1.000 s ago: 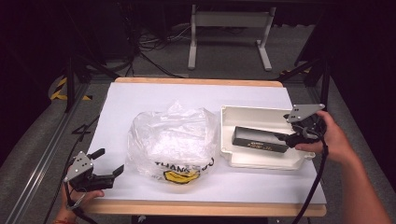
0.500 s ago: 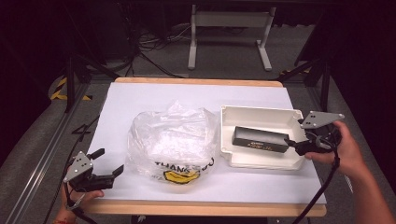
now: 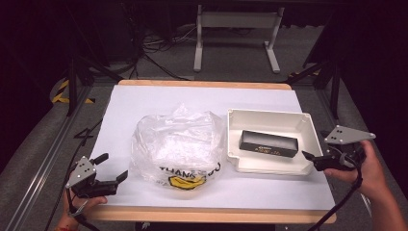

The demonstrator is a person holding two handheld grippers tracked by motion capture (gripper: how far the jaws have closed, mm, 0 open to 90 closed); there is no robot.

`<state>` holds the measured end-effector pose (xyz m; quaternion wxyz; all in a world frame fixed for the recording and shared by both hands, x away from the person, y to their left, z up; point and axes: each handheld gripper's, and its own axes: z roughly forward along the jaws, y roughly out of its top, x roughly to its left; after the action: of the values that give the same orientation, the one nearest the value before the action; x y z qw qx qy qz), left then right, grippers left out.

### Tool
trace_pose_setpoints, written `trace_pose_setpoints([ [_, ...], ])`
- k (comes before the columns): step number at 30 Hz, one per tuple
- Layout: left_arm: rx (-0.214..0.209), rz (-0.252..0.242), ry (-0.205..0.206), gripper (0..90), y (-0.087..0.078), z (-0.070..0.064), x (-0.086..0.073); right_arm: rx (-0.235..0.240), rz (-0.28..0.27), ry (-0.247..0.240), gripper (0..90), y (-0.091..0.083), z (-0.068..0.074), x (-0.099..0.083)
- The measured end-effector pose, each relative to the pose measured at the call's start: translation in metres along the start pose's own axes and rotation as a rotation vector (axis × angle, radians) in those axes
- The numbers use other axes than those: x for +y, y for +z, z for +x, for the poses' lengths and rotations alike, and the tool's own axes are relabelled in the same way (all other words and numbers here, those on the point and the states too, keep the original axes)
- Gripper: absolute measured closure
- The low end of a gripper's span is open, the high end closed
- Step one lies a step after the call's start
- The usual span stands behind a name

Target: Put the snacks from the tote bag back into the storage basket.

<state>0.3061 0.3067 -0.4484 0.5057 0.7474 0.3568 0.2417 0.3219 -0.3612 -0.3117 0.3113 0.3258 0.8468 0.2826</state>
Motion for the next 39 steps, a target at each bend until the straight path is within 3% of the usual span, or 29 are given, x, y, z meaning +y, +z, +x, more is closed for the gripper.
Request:
trace_pose_setpoints([
  [8, -0.004, -0.001, -0.001, 6.7, 0.000, 0.000, 0.000, -0.031, -0.064, 0.052, 13.6, -0.005, 0.008, -0.018],
  [19, -0.002, -0.005, -0.003, 6.7, 0.000, -0.001, 0.000, -0.082, -0.111, 0.089, 11.7, -0.003, 0.018, -0.042],
  [32, -0.004, -0.002, -0.001, 6.7, 0.001, 0.000, -0.001, -0.117, -0.181, 0.153, 11.1, 0.002, 0.027, -0.068],
  [36, -0.004, -0.005, -0.002, 6.8, 0.001, 0.000, -0.001, -0.107, -0.195, 0.168, 10.4, 0.004, 0.029, -0.076],
  [39, -0.002, -0.003, -0.004, 6.9, 0.001, 0.001, -0.001, -0.138, -0.207, 0.187, 9.4, 0.008, 0.033, -0.086],
])
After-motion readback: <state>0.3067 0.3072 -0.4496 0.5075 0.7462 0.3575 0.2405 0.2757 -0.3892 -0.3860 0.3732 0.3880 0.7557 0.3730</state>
